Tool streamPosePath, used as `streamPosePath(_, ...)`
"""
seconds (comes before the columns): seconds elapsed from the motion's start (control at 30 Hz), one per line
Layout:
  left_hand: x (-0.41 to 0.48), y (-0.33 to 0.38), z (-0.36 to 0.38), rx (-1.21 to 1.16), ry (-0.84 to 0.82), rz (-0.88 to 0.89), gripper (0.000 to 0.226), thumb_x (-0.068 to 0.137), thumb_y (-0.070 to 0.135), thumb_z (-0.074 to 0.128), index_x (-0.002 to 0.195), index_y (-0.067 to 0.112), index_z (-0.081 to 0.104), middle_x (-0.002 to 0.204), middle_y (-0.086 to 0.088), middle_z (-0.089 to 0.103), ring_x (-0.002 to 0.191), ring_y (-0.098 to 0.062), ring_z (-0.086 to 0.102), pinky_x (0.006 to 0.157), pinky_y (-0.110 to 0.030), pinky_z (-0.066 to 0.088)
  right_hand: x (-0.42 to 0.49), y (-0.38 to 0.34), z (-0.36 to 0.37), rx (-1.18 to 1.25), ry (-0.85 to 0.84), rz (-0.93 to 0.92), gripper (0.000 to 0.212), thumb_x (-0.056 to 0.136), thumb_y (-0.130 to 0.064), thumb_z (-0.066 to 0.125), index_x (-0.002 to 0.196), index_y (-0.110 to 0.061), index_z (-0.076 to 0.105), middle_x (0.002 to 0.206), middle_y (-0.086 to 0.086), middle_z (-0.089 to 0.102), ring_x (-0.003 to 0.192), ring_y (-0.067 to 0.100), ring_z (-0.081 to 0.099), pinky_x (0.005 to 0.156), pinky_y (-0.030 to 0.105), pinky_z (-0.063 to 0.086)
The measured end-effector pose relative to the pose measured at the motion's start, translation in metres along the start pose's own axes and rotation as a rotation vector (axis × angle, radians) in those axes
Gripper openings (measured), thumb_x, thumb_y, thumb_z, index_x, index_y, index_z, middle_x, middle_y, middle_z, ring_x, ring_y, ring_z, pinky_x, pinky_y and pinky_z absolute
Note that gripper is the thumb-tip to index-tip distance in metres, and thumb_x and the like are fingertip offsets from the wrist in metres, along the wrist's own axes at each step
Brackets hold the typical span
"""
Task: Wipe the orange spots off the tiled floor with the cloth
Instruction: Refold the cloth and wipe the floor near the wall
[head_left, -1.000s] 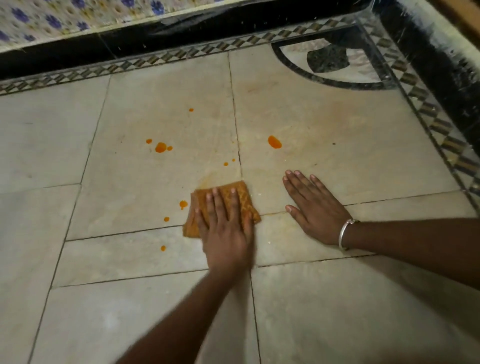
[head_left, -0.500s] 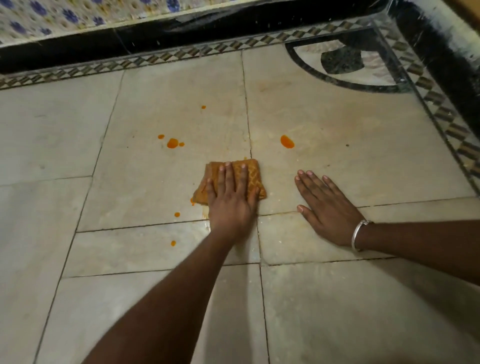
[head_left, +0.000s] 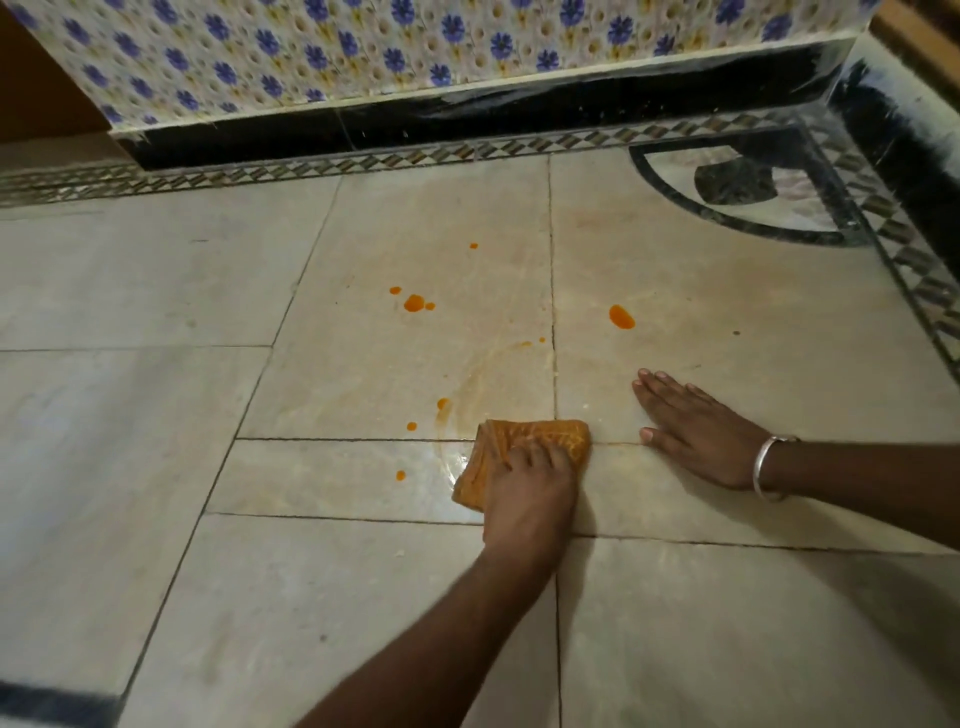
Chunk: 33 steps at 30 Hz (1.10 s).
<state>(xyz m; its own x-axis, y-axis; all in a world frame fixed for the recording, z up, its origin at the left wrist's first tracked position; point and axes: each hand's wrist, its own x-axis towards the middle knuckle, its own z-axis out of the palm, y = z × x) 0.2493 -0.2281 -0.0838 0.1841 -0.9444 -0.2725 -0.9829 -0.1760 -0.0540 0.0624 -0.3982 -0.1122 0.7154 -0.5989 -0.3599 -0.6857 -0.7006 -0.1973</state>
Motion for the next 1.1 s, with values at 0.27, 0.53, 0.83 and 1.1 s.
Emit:
streamPosePath(0.27, -0.014, -0.036, -0.045, -1.142, 0.074, -0.263, 0.015, 0.08, 0.028, 0.071, 0.088, 0.016, 0.07, 0.08, -0.002, 0.072, 0.074, -0.02, 0.068, 0.061, -0.029, 0.055, -0.008, -0.026, -0.016, 0.055, -0.061, 0.037, 0.07, 0.105, -0.051, 0.026, 0.161, -0.017, 0.002, 0.168, 0.003, -0.009, 0.155, 0.017, -0.007, 0.125, 0.037, 0.002)
streamPosePath(0.53, 0.002, -0.125, -0.039, -1.752, 0.038, -0.576, 0.018, 0.098, 0.009, 0.052, 0.091, 0.005, 0.068, 0.071, -0.005, 0.07, 0.072, -0.023, 0.068, 0.056, -0.029, 0.055, 0.019, -0.082, -0.019, 0.025, 0.022, -0.082, 0.068, 0.105, -0.052, 0.023, 0.161, -0.019, 0.002, 0.168, 0.002, -0.011, 0.154, 0.016, -0.011, 0.124, 0.037, -0.002)
streamPosePath(0.83, -0.002, -0.159, 0.006, -0.646, 0.437, -0.522, 0.066, 0.103, 0.05, 0.039, 0.158, 0.014, 0.039, 0.164, -0.012, 0.039, 0.153, -0.03, 0.032, 0.121, -0.053, 0.022, 0.079, -0.145, 0.012, -0.053, 0.1, -0.282, 0.068, 0.104, -0.051, 0.017, 0.161, -0.017, 0.004, 0.168, 0.004, -0.009, 0.154, 0.019, -0.011, 0.124, 0.04, -0.005)
streamPosePath(1.1, 0.041, -0.123, 0.053, -0.249, 0.187, -0.245, 0.067, 0.106, 0.059, 0.009, 0.167, 0.032, 0.003, 0.175, -0.001, -0.007, 0.161, -0.023, -0.012, 0.125, -0.061, -0.004, 0.097, -0.147, 0.042, -0.1, 0.298, -0.227, 0.068, 0.104, -0.05, 0.022, 0.16, -0.011, 0.015, 0.168, 0.006, 0.012, 0.155, 0.021, 0.006, 0.125, 0.047, 0.008)
